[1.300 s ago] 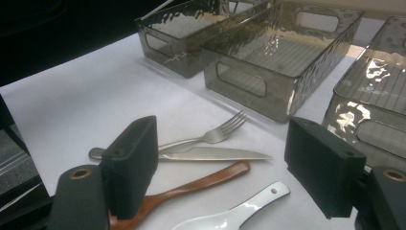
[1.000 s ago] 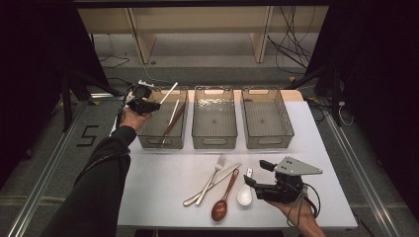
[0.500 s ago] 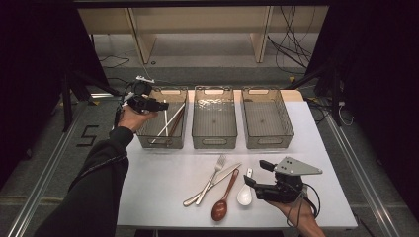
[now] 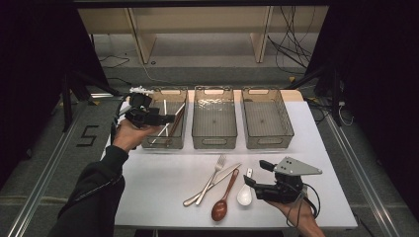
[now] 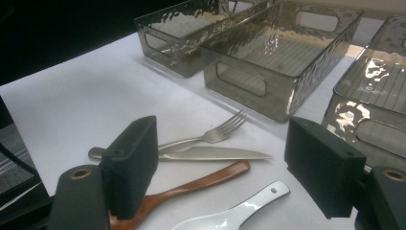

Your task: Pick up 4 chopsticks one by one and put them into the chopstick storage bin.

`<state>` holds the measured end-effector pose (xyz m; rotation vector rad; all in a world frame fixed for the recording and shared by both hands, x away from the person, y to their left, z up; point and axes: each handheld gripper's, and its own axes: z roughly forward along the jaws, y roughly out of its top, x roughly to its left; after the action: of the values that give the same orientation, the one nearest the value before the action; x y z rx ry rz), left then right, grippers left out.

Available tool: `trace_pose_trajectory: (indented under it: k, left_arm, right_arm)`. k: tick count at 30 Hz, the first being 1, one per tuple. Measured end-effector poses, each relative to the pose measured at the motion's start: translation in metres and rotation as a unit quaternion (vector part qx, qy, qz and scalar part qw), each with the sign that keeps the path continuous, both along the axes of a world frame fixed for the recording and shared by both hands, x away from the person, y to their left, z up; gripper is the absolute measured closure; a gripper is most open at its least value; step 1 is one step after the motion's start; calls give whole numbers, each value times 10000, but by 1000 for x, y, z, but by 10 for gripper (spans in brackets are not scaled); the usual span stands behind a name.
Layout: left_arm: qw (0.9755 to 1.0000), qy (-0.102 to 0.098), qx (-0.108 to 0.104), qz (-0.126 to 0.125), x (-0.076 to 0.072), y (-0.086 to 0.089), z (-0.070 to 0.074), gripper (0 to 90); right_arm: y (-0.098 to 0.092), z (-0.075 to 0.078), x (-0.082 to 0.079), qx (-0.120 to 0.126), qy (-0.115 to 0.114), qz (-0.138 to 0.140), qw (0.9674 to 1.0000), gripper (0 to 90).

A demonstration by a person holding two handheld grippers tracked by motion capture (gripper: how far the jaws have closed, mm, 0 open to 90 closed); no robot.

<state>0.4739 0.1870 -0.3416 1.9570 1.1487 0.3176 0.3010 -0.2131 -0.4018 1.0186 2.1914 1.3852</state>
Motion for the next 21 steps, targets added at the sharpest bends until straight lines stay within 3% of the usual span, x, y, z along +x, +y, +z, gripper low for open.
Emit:
trace_pose_trajectory:
  k: [2, 12, 21]
  left_arm:
    - [9999, -39, 96, -34, -5, -2, 1, 240]
    - [9996, -108, -32, -257, -27, -14, -6, 215]
    - [9994, 36, -7, -345, -47, -13, -21, 181]
  right_arm:
    - [0, 0, 0, -16, -6, 4, 10000, 282]
    - [-1, 2, -1, 15, -54, 10, 10000, 282]
    - [0, 1, -1, -13, -7, 37, 10000, 282]
